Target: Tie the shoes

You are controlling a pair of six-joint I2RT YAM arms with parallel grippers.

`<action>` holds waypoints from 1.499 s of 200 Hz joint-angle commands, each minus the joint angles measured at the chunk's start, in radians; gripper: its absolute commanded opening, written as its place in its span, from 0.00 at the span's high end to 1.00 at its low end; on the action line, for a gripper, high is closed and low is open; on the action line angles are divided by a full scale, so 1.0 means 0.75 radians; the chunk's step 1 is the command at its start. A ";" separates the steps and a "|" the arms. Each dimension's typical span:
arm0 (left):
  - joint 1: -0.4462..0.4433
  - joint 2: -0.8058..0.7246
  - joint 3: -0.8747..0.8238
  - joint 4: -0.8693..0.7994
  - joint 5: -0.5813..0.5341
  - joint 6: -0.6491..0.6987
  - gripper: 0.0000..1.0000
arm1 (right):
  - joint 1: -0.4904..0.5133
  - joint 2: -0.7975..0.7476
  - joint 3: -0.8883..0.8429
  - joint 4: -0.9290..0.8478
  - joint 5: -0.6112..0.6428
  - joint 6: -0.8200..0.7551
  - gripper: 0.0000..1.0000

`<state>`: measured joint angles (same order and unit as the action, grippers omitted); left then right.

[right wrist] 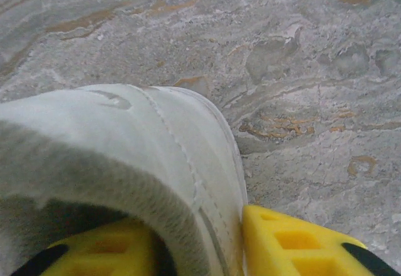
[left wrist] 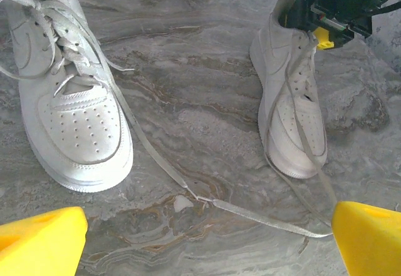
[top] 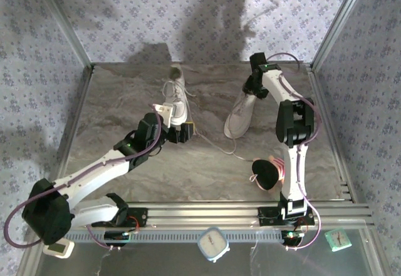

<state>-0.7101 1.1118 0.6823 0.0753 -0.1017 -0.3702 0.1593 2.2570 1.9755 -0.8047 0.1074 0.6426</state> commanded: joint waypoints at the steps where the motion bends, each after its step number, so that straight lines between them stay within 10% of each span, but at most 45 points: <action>1: -0.012 -0.056 -0.072 0.198 0.014 0.050 0.00 | -0.007 -0.041 0.075 -0.063 -0.022 -0.008 0.82; 28: -0.012 -0.083 -0.205 0.484 0.075 0.122 0.00 | 0.016 -0.283 -0.027 0.071 -0.045 -0.065 1.00; 131: -0.152 0.239 -0.250 0.981 0.500 0.480 0.00 | 0.336 -1.336 -0.669 0.614 0.175 -0.311 1.00; 213: -0.230 0.399 -0.169 1.110 0.595 0.601 0.00 | 0.590 -1.574 -0.745 0.805 0.257 -0.754 1.00; 300: -0.254 0.494 -0.042 1.152 0.582 0.590 0.00 | 0.644 -1.726 -0.888 1.088 0.385 -0.655 1.00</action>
<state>-0.8890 1.4559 0.6071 0.8703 0.3042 0.0536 0.6376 1.0153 1.3083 -0.1799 0.3252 0.0925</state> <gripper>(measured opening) 0.994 0.085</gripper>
